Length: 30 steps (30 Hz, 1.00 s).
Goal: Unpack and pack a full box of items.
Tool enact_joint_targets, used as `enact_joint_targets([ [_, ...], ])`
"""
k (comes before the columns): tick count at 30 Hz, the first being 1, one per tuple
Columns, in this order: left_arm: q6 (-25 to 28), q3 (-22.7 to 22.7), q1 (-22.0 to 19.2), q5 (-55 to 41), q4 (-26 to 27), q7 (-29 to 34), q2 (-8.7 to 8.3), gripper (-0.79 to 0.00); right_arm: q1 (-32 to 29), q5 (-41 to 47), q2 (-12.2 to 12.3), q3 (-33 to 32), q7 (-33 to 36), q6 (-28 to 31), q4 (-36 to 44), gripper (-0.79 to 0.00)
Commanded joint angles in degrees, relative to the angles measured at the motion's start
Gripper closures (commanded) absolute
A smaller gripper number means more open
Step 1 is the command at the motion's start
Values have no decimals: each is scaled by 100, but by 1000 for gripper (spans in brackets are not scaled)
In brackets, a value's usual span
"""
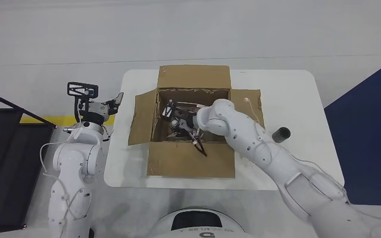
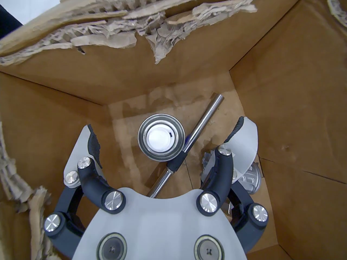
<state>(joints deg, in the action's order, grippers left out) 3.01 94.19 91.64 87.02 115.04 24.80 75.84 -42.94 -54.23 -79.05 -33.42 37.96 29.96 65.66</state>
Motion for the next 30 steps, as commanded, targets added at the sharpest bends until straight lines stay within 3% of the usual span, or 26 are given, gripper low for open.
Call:
enact_joint_targets([
  [1, 0, 0, 0, 0, 0, 0, 0, -785, 94, 0, -84, 102, -10, -68, -230, -686],
  [2, 0, 0, 0, 0, 0, 0, 0, -785, 137, 4, -126, 146, 5, -126, -333, -653],
  [5, 0, 0, 0, 0, 0, 0, 0, -785, 245, 9, -244, 267, 32, -238, -557, -425],
  [9, 0, 0, 0, 0, 0, 0, 0, -785, 354, 14, -362, 357, 39, -307, -772, -206],
  [10, 0, 0, 0, 0, 0, 0, 0, -785, 379, 8, -382, 366, 30, -291, -806, -55],
  [11, 0, 0, 0, 0, 0, 0, 0, -785, 400, 2, -397, 370, 25, -265, -833, 0],
  [19, 0, 0, 0, 0, 0, 0, 0, -785, 264, -174, -228, -63, 4, -383, -115, 0],
  [23, 0, 0, 0, 0, 0, 0, 0, -785, -225, -486, 74, -676, 119, -628, 1071, 0],
  [30, 0, 0, 0, 0, 0, 0, 0, -785, -1885, -1148, 660, -2306, 385, -926, 3682, 0],
])
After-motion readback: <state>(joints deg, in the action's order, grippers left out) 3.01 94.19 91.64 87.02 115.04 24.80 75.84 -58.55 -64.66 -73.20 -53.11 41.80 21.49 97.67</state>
